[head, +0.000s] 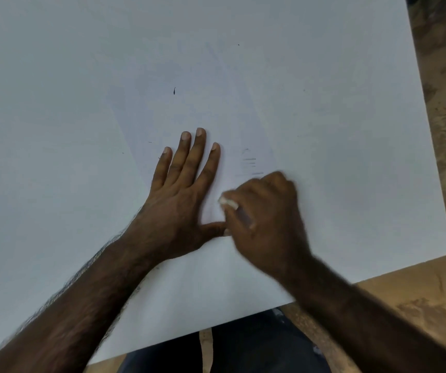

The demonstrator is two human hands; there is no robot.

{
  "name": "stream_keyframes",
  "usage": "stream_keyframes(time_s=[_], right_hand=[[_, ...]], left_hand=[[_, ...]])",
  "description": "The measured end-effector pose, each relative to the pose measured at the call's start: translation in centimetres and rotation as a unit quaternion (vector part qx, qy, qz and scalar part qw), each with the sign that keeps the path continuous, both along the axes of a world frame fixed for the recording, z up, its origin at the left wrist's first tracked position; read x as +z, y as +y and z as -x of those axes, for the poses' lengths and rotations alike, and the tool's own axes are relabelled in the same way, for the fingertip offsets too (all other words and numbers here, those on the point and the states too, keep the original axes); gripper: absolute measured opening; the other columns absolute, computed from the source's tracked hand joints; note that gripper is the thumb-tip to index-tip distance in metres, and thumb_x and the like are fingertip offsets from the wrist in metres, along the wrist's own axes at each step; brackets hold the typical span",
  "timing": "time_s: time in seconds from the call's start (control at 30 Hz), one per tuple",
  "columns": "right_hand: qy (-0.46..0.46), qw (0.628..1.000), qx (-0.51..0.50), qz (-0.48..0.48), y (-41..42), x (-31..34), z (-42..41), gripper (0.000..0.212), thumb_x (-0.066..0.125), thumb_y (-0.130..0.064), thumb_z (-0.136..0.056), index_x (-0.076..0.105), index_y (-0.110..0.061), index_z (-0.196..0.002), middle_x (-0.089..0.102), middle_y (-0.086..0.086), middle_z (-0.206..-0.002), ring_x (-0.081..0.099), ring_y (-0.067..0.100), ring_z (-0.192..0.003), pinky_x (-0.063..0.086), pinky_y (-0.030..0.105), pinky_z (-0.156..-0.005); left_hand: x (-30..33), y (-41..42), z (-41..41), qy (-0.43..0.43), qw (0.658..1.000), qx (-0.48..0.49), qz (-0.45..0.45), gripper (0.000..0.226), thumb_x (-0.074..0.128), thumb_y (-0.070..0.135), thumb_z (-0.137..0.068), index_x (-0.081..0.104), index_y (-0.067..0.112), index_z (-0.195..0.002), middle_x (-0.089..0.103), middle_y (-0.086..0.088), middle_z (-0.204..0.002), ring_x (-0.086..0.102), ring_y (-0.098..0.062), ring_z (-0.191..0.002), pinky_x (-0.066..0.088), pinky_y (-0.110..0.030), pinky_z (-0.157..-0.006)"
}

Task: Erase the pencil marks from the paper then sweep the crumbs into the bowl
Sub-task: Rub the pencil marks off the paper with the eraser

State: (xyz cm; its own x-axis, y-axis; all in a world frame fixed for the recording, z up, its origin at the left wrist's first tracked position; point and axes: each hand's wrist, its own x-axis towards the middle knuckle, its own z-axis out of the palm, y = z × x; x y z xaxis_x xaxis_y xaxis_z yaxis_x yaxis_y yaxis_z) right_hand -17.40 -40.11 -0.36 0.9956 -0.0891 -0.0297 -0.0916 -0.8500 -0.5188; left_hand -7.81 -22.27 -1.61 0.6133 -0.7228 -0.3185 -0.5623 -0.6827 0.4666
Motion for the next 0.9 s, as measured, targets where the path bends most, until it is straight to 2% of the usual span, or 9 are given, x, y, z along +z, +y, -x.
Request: stream_keyframes(time_s=[0.1, 0.23, 0.33, 0.47, 0.53, 0.77, 0.9], right_hand=[[0.006, 1.0, 0.03, -0.003, 0.3, 0.0, 0.6, 0.019, 0.072, -0.028, -0.095, 0.079, -0.017, -0.109, 0.076, 0.001, -0.101, 0.063, 0.026, -0.098, 0.049, 0.046, -0.088], [-0.041, 0.996, -0.064, 0.042, -3.3, -0.4, -2.2, 0.016, 0.073, -0.027, -0.096, 0.08, -0.016, -0.105, 0.078, 0.001, -0.099, 0.065, 0.031, -0.093, 0.048, 0.048, -0.084], [-0.043, 0.993, -0.105, 0.033, -2.9, -0.5, -2.4, 0.017, 0.074, -0.025, -0.098, 0.081, -0.013, -0.106, 0.08, 0.001, -0.101, 0.068, 0.031, -0.093, 0.049, 0.049, -0.084], [-0.054, 0.989, -0.135, 0.009, -2.5, -0.9, -2.0, 0.013, 0.075, -0.023, -0.099, 0.081, -0.015, -0.107, 0.079, -0.002, -0.103, 0.066, 0.03, -0.095, 0.049, 0.05, -0.085], [-0.062, 0.988, -0.138, 0.005, -2.4, -1.0, -2.1, 0.012, 0.075, -0.023, -0.099, 0.081, -0.016, -0.107, 0.078, -0.003, -0.103, 0.064, 0.03, -0.095, 0.049, 0.05, -0.085], [-0.045, 0.99, -0.131, 0.012, -1.2, -0.8, -1.2, 0.014, 0.072, -0.024, -0.1, 0.081, -0.016, -0.108, 0.078, 0.0, -0.103, 0.067, 0.031, -0.097, 0.048, 0.051, -0.088], [0.005, 0.997, -0.072, -0.013, 3.8, -0.4, 1.5, 0.02, 0.073, -0.031, -0.097, 0.078, -0.015, -0.108, 0.076, 0.002, -0.1, 0.066, 0.027, -0.097, 0.05, 0.048, -0.093]], left_hand=[[0.0, -0.1, -0.1, 0.002, 1.0, 0.003, -0.006, 0.124, 0.034, 0.093, -0.085, -0.011, 0.019, -0.173, -0.028, -0.007, -0.179, -0.029, -0.026, -0.164, -0.015, -0.048, -0.134], [-0.3, -0.2, -0.1, -0.001, 1.0, 0.003, 0.001, 0.134, 0.038, 0.101, -0.079, -0.013, 0.02, -0.173, -0.029, -0.006, -0.178, -0.029, -0.026, -0.164, -0.022, -0.039, -0.131], [-0.3, -0.1, -0.1, 0.0, 1.0, 0.005, 0.008, 0.134, 0.039, 0.101, -0.079, -0.011, 0.019, -0.173, -0.028, -0.006, -0.178, -0.029, -0.026, -0.164, -0.021, -0.042, -0.132], [0.0, 0.7, 0.3, -0.003, 0.999, -0.005, 0.046, 0.117, 0.043, 0.086, -0.092, 0.005, 0.011, -0.174, -0.013, -0.011, -0.181, -0.017, -0.029, -0.168, -0.009, -0.053, -0.136], [0.1, 1.5, 0.4, 0.003, 0.998, -0.005, 0.064, 0.107, 0.045, 0.076, -0.098, 0.011, 0.008, -0.173, -0.007, -0.011, -0.182, -0.012, -0.027, -0.169, -0.004, -0.053, -0.136], [0.5, 3.1, 0.3, 0.014, 0.998, -0.051, 0.035, 0.11, 0.05, 0.075, -0.1, -0.004, 0.013, -0.173, -0.021, -0.008, -0.18, -0.024, -0.025, -0.166, -0.008, -0.049, -0.136], [0.4, 3.0, 0.3, 0.007, 0.998, -0.059, 0.023, 0.115, 0.041, 0.08, -0.094, -0.007, 0.012, -0.173, -0.024, -0.009, -0.179, -0.026, -0.026, -0.165, -0.013, -0.046, -0.135]])
